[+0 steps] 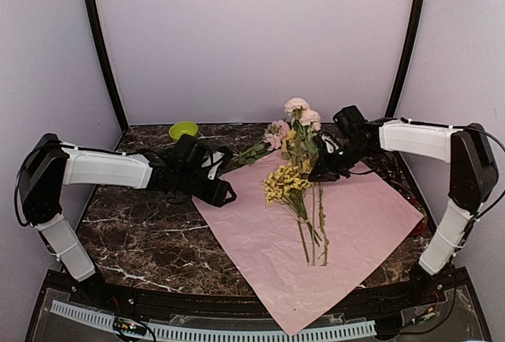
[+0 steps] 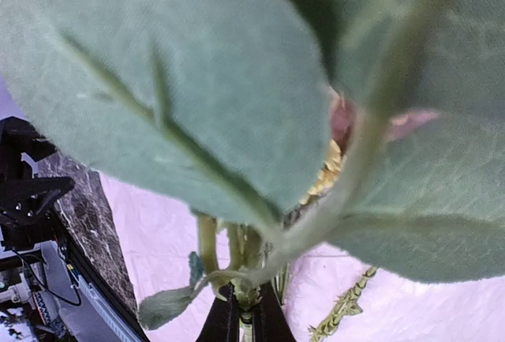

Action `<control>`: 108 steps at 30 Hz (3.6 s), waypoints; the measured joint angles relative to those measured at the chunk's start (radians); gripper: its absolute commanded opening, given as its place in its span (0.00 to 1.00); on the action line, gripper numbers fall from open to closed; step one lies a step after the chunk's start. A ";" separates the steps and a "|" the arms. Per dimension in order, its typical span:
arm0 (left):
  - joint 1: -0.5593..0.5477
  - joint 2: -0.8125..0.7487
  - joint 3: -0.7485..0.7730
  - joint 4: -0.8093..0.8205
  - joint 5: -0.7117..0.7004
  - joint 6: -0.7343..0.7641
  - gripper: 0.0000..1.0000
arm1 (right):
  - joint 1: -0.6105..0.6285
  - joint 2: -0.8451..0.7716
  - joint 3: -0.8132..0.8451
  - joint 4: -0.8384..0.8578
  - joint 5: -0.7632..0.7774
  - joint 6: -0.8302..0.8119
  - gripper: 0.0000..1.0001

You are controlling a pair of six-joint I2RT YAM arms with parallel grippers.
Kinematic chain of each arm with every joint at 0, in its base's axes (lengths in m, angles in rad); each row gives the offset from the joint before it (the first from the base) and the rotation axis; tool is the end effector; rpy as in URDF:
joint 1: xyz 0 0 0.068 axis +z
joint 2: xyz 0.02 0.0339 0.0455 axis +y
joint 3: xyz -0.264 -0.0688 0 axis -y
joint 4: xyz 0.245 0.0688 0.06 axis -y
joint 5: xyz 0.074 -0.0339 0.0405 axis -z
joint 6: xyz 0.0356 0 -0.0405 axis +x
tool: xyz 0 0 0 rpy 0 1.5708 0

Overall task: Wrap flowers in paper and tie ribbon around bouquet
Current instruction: Place the fake flower on the flattened wrapping paper, then pick up the fake flower from the center of the board, then pass from the left arm to the right

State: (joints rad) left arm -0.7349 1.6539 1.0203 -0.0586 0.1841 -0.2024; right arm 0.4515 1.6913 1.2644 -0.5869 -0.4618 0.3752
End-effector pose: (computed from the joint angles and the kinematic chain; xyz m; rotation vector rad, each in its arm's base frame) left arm 0.2618 -0.2454 0.2103 0.7153 2.2360 -0.6910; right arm 0.3130 0.1694 0.2389 -0.2821 2.6701 0.8844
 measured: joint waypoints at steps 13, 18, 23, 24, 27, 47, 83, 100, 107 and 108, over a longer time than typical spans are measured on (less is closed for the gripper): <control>0.084 0.023 -0.005 -0.080 0.029 0.012 0.54 | -0.020 0.112 -0.047 0.023 0.089 0.021 0.45; 0.190 0.031 0.087 -0.148 0.027 0.058 0.61 | -0.020 0.111 -0.031 0.003 0.146 0.007 0.48; 0.266 0.090 0.208 -0.185 0.002 0.108 0.66 | -0.020 0.084 -0.029 -0.035 0.198 -0.006 0.48; 0.278 0.117 0.238 -0.196 -0.005 0.118 0.67 | -0.020 0.069 -0.031 -0.039 0.201 -0.008 0.49; 0.302 0.243 0.373 -0.248 -0.030 0.177 0.67 | -0.020 0.019 -0.038 -0.043 0.202 -0.008 0.49; 0.294 0.653 0.780 -0.427 -0.065 0.522 0.00 | -0.009 -0.019 -0.074 -0.053 0.220 -0.009 0.49; 0.079 -0.285 0.026 0.304 0.249 0.114 0.00 | 0.339 -0.303 -0.047 0.549 0.031 -0.114 0.67; 0.025 -0.202 -0.037 0.599 0.447 -0.108 0.00 | 0.359 -0.063 -0.046 1.078 -0.076 0.154 0.00; 0.022 -0.163 0.043 0.439 0.429 -0.093 0.58 | 0.313 -0.135 -0.071 0.927 0.013 0.154 0.00; 0.023 -0.151 0.077 0.379 0.411 -0.087 0.58 | 0.291 -0.151 -0.070 0.888 0.033 0.153 0.00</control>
State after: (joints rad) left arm -0.7124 1.5032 1.0969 0.3202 0.5953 -0.2890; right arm 0.7429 1.5402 1.1942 0.3012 -0.4286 0.5282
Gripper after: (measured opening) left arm 0.545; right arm 0.024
